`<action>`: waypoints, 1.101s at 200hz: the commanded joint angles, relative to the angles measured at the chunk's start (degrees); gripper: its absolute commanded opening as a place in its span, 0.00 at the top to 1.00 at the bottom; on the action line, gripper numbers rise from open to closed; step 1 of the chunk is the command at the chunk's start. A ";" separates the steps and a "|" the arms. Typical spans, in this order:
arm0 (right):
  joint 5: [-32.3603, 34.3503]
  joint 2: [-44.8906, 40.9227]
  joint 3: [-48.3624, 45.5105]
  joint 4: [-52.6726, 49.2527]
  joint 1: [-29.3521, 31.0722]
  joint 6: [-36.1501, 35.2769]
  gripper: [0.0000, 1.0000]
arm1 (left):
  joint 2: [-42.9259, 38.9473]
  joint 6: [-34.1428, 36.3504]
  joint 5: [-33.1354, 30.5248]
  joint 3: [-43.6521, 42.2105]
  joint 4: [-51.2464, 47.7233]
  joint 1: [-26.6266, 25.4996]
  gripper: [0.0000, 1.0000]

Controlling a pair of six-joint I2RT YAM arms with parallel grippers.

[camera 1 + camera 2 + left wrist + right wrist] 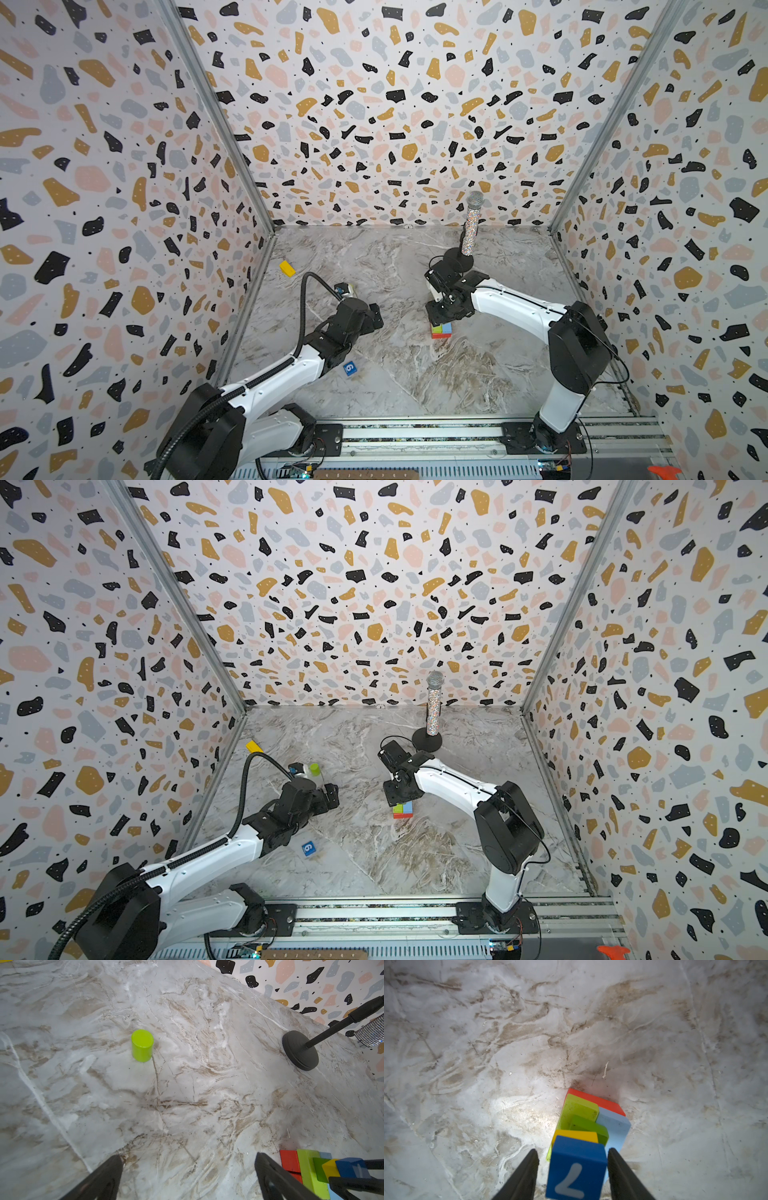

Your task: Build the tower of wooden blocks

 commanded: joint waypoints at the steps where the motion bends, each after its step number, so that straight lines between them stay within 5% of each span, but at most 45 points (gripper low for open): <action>1: 1.10 0.21 0.05 -0.55 0.26 1.26 0.47 | -0.89 1.29 0.27 -0.64 0.96 0.50 0.00; 220: 4.19 0.59 -0.78 -1.40 0.34 0.74 0.63 | -1.12 1.93 1.32 -0.63 0.78 1.64 0.00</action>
